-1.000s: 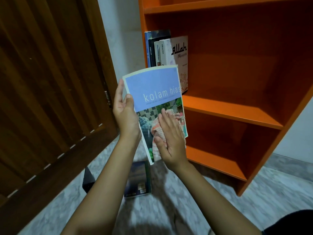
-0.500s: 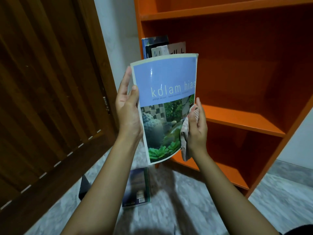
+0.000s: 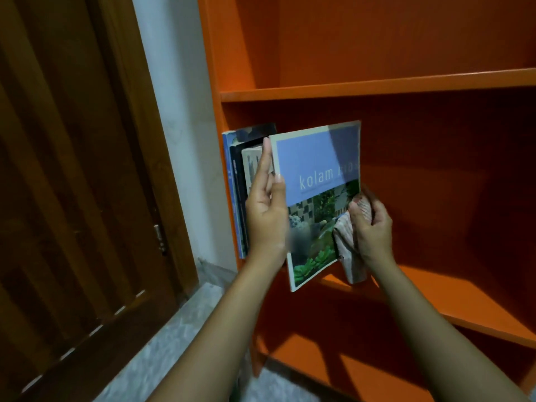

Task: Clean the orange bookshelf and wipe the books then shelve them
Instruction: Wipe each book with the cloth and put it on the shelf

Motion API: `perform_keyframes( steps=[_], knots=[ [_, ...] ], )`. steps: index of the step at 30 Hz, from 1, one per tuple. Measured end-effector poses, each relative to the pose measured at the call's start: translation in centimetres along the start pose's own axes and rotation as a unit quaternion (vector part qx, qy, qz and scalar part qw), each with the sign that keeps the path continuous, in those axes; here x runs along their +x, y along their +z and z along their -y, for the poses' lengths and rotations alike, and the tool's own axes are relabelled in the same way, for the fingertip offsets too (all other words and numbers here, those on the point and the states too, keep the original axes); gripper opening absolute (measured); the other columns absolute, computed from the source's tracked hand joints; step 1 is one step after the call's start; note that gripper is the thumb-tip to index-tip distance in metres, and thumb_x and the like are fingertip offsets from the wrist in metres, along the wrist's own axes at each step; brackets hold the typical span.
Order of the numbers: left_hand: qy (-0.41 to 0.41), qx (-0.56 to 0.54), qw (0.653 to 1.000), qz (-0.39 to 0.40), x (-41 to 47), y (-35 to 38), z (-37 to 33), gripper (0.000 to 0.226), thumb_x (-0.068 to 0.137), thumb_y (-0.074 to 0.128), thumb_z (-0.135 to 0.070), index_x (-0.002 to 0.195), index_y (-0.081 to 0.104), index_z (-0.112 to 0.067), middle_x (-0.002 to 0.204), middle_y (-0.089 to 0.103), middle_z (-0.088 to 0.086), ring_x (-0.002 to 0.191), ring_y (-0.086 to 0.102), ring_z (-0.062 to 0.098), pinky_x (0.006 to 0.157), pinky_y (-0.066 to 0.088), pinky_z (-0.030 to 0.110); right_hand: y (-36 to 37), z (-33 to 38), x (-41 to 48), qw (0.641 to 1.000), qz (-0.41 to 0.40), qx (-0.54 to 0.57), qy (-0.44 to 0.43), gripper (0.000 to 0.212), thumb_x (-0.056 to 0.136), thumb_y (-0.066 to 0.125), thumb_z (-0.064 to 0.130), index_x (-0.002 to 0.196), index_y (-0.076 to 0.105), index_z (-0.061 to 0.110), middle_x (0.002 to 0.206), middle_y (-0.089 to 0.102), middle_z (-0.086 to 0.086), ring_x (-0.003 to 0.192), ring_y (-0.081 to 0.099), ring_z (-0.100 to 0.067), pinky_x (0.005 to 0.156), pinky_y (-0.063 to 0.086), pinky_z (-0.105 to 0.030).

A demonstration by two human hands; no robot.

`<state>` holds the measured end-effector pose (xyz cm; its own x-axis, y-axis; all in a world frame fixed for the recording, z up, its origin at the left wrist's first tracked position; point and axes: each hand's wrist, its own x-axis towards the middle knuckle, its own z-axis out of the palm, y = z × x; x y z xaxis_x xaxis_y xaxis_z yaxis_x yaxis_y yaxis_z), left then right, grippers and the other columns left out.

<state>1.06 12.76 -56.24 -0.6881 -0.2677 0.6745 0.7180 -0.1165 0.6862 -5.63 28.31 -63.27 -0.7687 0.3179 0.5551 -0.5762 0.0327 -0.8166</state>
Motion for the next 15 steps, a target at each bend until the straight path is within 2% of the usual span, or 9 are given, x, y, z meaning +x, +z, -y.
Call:
perform_keyframes(
  steps=[2, 4, 6, 8, 10, 11, 13, 14, 15],
  knots=[
    [0.0, 0.032, 0.999, 0.013, 1.0, 0.6, 1.2, 0.055, 0.099, 0.037, 0.001, 0.144, 0.023, -0.026, 0.152, 0.024, 0.018, 0.079, 0.056, -0.005, 0.071, 0.04, 0.006, 0.7, -1.3, 2.1, 0.999, 0.01, 0.014, 0.03, 0.037, 0.094, 0.053, 0.005, 0.13, 0.052, 0.013, 0.122, 0.06, -0.003, 0.107, 0.058, -0.013, 0.086, 0.05, -0.017],
    [-0.011, 0.064, 0.998, 0.023, 1.4, 0.7, 2.3, 0.057, 0.099, 0.037, 0.0, 0.142, 0.019, -0.032, 0.147, 0.018, 0.028, 0.05, 0.038, -0.003, 0.056, 0.036, 0.006, 1.6, -2.9, 3.4, 0.998, 0.02, 0.018, 0.061, 0.035, 0.096, 0.051, 0.007, 0.13, 0.053, 0.014, 0.117, 0.059, 0.003, 0.102, 0.059, -0.01, 0.078, 0.052, -0.016],
    [-0.017, 0.084, 0.996, 0.038, 1.3, 0.5, 3.9, 0.059, 0.099, 0.036, 0.003, 0.146, 0.017, -0.027, 0.153, 0.024, -0.003, 0.047, 0.039, -0.011, 0.054, 0.036, 0.003, 2.5, -5.0, 4.3, 0.997, 0.03, 0.004, 0.077, 0.035, 0.096, 0.049, 0.004, 0.131, 0.052, 0.009, 0.118, 0.056, 0.0, 0.115, 0.056, -0.022, 0.087, 0.049, -0.027],
    [-0.019, 0.117, 0.992, 0.051, 1.1, -0.2, 5.7, 0.061, 0.098, 0.037, 0.004, 0.147, 0.017, -0.025, 0.12, 0.039, -0.048, 0.054, 0.042, -0.019, 0.054, 0.035, 0.003, 3.3, -6.5, 4.5, 0.996, 0.034, -0.009, 0.078, 0.036, 0.096, 0.047, 0.002, 0.132, 0.05, 0.006, 0.118, 0.054, -0.002, 0.12, 0.052, -0.026, 0.085, 0.046, -0.026],
    [-0.013, 0.164, 0.986, 0.041, 0.9, -0.8, 7.1, 0.061, 0.098, 0.039, 0.003, 0.145, 0.02, -0.032, 0.075, 0.043, -0.055, 0.052, 0.04, -0.006, 0.051, 0.032, 0.016, 3.9, -7.0, 4.4, 0.996, 0.035, 0.0, 0.081, 0.036, 0.097, 0.046, 0.002, 0.133, 0.048, 0.006, 0.119, 0.057, -0.011, 0.114, 0.054, -0.033, 0.074, 0.05, -0.027],
    [0.001, 0.183, 0.983, 0.03, 0.8, -1.0, 7.4, 0.061, 0.098, 0.04, 0.001, 0.142, 0.021, -0.037, 0.071, 0.043, -0.053, 0.051, 0.034, 0.001, 0.048, 0.032, 0.03, 4.2, -7.1, 4.4, 0.996, 0.032, 0.007, 0.086, 0.036, 0.098, 0.044, 0.001, 0.133, 0.048, 0.004, 0.119, 0.057, -0.022, 0.105, 0.055, -0.04, 0.068, 0.051, -0.035],
    [0.048, 0.208, 0.977, 0.015, 0.7, -1.0, 7.6, 0.06, 0.098, 0.042, 0.0, 0.141, 0.022, -0.036, 0.092, 0.045, -0.055, 0.05, 0.036, 0.008, 0.048, 0.033, 0.027, 4.9, -7.0, 4.4, 0.995, 0.022, 0.019, 0.1, 0.034, 0.098, 0.043, 0.0, 0.131, 0.048, 0.002, 0.12, 0.053, -0.033, 0.099, 0.048, -0.041, 0.068, 0.047, -0.039],
    [0.073, 0.218, 0.973, 0.01, 0.7, -0.9, 7.6, 0.058, 0.097, 0.042, 0.002, 0.143, 0.025, -0.028, 0.116, 0.042, -0.049, 0.061, 0.051, 0.0, 0.056, 0.041, 0.019, 5.2, -7.0, 4.4, 0.995, 0.013, 0.02, 0.102, 0.033, 0.098, 0.043, -0.001, 0.13, 0.048, 0.003, 0.122, 0.054, -0.029, 0.1, 0.05, -0.035, 0.065, 0.049, -0.029],
    [0.095, 0.231, 0.968, 0.006, 0.7, -0.9, 7.5, 0.055, 0.096, 0.043, 0.004, 0.144, 0.028, -0.018, 0.133, 0.037, -0.035, 0.09, 0.057, -0.011, 0.074, 0.044, 0.008, 5.5, -7.2, 4.6, 0.995, 0.003, 0.021, 0.101, 0.033, 0.097, 0.043, -0.002, 0.129, 0.049, 0.003, 0.123, 0.055, -0.023, 0.102, 0.052, -0.031, 0.063, 0.048, -0.017]
  ],
)
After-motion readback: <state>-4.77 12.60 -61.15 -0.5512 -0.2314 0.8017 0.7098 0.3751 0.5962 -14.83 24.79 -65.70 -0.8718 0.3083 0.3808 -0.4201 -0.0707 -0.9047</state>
